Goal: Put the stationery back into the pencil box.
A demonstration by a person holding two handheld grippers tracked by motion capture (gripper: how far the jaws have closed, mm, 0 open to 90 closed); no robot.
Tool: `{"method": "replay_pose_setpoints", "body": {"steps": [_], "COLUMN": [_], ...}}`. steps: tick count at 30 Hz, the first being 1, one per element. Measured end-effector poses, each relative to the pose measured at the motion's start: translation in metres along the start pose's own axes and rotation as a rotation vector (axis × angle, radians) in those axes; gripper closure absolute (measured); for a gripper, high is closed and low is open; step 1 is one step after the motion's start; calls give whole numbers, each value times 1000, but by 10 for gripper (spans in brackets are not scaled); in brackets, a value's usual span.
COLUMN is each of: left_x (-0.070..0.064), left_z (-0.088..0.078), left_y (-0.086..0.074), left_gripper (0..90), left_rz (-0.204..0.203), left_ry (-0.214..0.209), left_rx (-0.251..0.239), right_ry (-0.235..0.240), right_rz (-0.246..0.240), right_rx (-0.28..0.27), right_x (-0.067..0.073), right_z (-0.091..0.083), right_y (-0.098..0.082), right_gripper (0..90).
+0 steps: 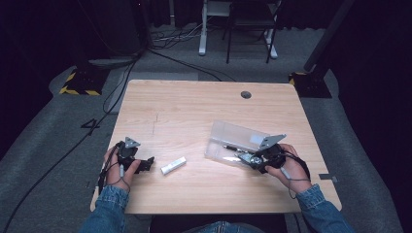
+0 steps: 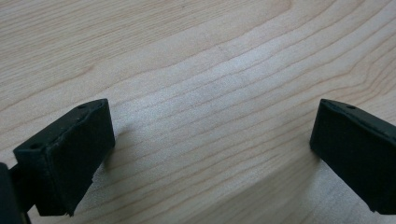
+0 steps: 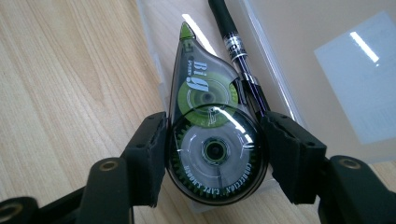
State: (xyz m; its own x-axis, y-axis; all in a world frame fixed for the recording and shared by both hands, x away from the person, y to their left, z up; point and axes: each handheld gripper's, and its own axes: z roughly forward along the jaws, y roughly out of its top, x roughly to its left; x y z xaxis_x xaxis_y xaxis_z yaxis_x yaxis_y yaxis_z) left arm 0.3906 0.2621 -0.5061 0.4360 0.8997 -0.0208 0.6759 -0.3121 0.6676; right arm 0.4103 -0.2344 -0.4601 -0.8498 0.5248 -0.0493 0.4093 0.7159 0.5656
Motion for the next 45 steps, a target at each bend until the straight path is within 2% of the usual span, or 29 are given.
{"method": "replay_pose_setpoints", "body": {"steps": [6,15,22,31,36,41,45], "left_x": [0,0,0,0,0,0,0], "left_z": [0,0,0,0,0,0,0], "left_y": [0,0,0,0,0,0,0], "left_gripper": [1,1,1,1,1,1,1], "left_rz": [0,0,0,0,0,1,0], "left_ry": [-1,0,-1,0,0,0,-1], "left_rx": [-1,0,-1,0,0,0,-1], "right_ry": [10,6,-8,-10,-14,6,10], "right_rz": [32,47,51,41,40,41,34], "right_rx": [-7,-6,-17,-17,-50,-91,-105], "right_x": [-1,-2,-2,-1,1,3,4], "right_z": [1,3,1,-1,-5,-7,-8], "right_y": [-1,-2,-1,-1,2,7,12], "right_gripper": [423,396,371,416,413,520,651]}}
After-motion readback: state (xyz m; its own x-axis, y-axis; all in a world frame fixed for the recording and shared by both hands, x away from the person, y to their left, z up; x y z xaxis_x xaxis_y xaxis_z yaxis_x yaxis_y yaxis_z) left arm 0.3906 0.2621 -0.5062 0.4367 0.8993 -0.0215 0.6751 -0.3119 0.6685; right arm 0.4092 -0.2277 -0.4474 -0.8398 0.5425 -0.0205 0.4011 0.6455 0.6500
